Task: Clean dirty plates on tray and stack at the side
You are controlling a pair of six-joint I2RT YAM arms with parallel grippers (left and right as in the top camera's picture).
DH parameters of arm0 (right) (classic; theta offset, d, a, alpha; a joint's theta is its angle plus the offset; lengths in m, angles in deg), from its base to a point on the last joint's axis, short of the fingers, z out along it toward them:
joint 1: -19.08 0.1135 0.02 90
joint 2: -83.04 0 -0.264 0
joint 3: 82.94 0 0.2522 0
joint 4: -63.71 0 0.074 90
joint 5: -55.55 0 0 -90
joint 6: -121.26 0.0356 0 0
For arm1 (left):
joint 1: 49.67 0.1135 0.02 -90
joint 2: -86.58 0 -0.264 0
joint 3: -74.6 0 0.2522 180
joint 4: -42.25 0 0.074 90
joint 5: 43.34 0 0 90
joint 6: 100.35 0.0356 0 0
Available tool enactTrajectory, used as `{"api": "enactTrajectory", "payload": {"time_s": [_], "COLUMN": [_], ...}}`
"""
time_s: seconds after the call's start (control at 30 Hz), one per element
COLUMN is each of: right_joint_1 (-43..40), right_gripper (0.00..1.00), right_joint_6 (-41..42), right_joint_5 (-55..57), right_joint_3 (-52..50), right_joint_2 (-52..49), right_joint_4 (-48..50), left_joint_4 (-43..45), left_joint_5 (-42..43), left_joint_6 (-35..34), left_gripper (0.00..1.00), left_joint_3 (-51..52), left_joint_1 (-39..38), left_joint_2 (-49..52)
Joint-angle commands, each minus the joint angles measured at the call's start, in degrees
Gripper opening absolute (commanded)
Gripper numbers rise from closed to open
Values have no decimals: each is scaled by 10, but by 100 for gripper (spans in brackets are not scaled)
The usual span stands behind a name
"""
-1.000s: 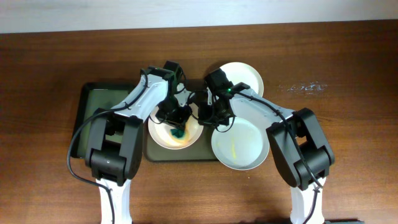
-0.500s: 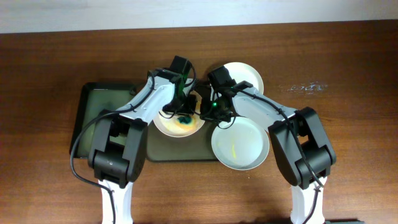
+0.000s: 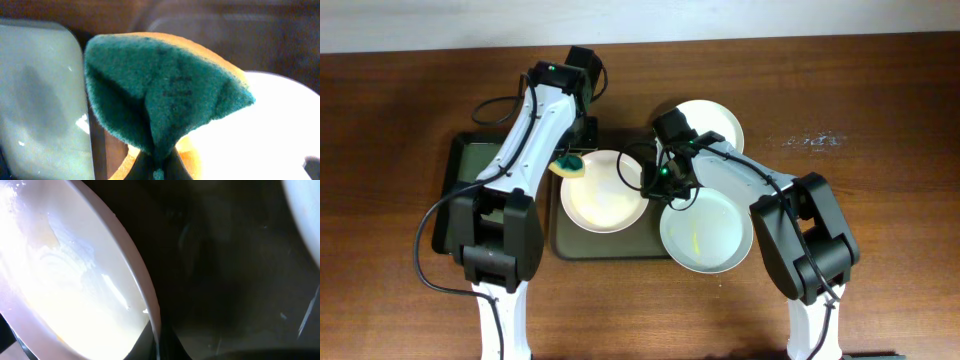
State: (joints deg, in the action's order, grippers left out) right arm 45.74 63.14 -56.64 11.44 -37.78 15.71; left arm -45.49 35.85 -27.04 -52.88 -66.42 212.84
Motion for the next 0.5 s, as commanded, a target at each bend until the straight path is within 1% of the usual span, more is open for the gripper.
{"api": "enactTrajectory", "payload": {"time_s": [0.0,0.07,0.23,0.3,0.47], "right_joint_1": [6,6,7,7,7], "right_gripper": [4,4,4,4,4], "right_joint_6": [-30,-32,-59,-79,-106], "right_joint_5": [12,12,7,12,71], "right_joint_3": [-5,-5,0,17,86], "right_joint_2": [-17,-17,-14,0,49], "right_joint_4": [-5,-2,-7,-30,-121], "left_joint_4": [-26,-26,-13,-8,9], "left_joint_5": [80,97,96,96,96], "left_joint_6": [71,76,76,76,76], "left_gripper": [0,0,0,0,0], "left_joint_3": [-23,-23,-23,-23,-23], "left_joint_1": [-2,-2,-2,-2,0], "left_joint_2": [0,0,0,1,0]}}
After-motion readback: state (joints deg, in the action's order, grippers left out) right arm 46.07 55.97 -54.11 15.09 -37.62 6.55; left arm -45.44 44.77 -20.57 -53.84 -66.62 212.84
